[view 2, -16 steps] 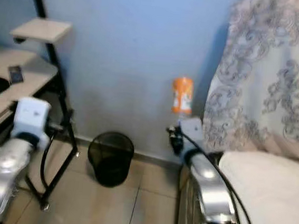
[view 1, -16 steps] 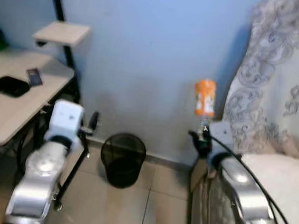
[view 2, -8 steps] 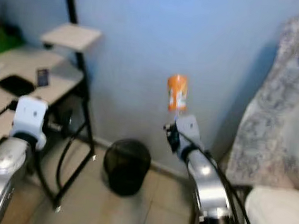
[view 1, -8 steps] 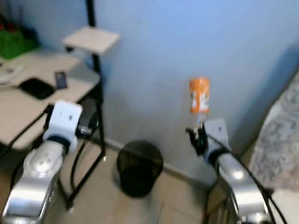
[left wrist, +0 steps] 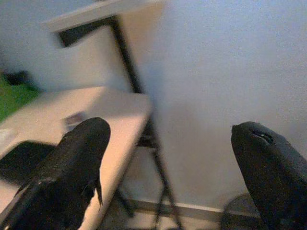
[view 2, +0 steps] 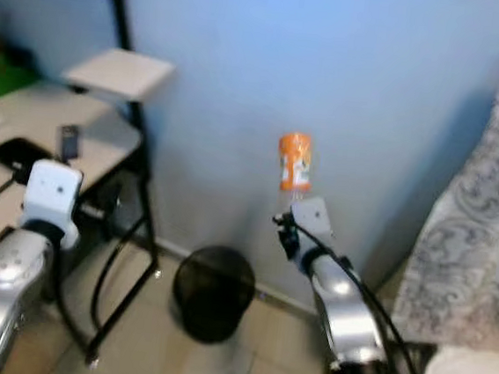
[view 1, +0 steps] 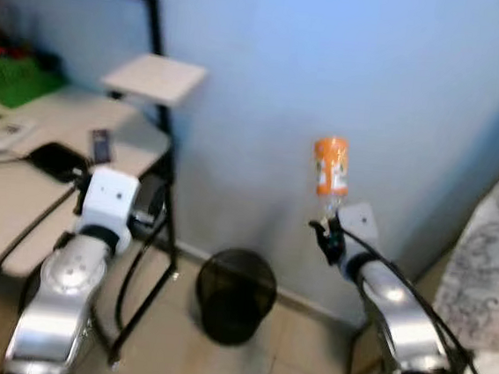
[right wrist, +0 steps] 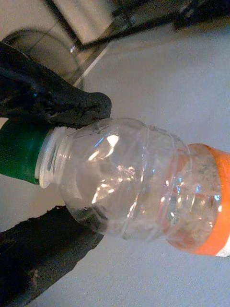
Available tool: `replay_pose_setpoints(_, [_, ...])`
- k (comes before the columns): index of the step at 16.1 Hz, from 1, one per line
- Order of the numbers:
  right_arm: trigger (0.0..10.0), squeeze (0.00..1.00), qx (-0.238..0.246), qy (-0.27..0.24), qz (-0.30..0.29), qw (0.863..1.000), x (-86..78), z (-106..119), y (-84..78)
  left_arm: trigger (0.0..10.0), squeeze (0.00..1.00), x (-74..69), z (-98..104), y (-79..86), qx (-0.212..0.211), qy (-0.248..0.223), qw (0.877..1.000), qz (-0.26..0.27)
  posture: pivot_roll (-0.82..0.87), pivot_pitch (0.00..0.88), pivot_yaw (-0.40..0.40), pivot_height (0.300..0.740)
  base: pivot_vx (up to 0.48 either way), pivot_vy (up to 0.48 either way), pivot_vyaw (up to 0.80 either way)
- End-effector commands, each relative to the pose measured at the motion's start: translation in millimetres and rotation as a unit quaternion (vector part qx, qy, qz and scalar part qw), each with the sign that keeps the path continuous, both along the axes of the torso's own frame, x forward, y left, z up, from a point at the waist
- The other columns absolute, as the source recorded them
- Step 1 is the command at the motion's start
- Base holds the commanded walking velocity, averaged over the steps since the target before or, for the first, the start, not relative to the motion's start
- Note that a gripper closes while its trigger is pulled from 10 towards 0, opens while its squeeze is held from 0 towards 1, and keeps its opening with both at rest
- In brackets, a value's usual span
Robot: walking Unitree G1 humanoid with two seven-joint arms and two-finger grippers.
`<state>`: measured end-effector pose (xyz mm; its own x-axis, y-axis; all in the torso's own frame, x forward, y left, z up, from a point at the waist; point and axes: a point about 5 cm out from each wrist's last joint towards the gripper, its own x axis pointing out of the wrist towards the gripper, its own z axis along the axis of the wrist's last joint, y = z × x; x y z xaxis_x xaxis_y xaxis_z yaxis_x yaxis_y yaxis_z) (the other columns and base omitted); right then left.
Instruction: Clean up the room
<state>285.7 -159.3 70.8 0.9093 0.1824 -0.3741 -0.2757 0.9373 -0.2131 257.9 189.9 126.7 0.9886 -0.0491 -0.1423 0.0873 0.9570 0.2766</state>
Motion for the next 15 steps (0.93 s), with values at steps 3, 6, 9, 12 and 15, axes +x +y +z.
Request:
replay_pose_setpoints(3, [10.0, 0.00, -0.014, 0.000, 0.031, 0.999, -0.3, 1, 4.5, 10.0, 0.00, 0.9, 3, -2.4, 0.005, -0.004, 1.000, -0.009, 0.15, 0.000, -0.010, 0.740, 0.328, 0.000, 0.53])
replay_pose_setpoints(6, [10.0, 0.00, -0.029, 0.009, 0.023, 0.999, 0.6, -3, 0.5, 10.0, 0.00, -0.5, 1, -3.5, 0.007, 0.000, 1.000, -0.013, 0.15, 0.000, -0.013, 0.740, 0.325, 0.000, 0.00])
replay_pose_setpoints(9, [10.0, 0.00, -0.038, 0.024, 0.035, 0.998, -1.1, -8, 0.0, 10.0, 0.00, -2.6, 0, -3.5, 0.010, 0.005, 1.000, -0.019, 0.15, 0.000, -0.017, 0.740, 0.317, 0.000, 0.00])
replay_pose_setpoints(12, [10.0, 0.00, -0.074, 0.065, 0.057, 0.993, -2.6, -20, -5.5, 10.0, 0.00, -6.1, -5, -3.3, 0.020, 0.015, 0.999, -0.032, 0.16, 0.000, -0.016, 0.740, 0.301, 0.000, 0.00])
replay_pose_setpoints(15, [10.0, 0.00, -0.095, 0.100, 0.104, 0.985, -7.0, -33, -5.5, 10.0, 0.00, -8.7, -16, -10.4, 0.030, 0.050, 0.994, -0.093, 0.16, 0.000, -0.015, 0.740, 0.192, 0.000, 0.00])
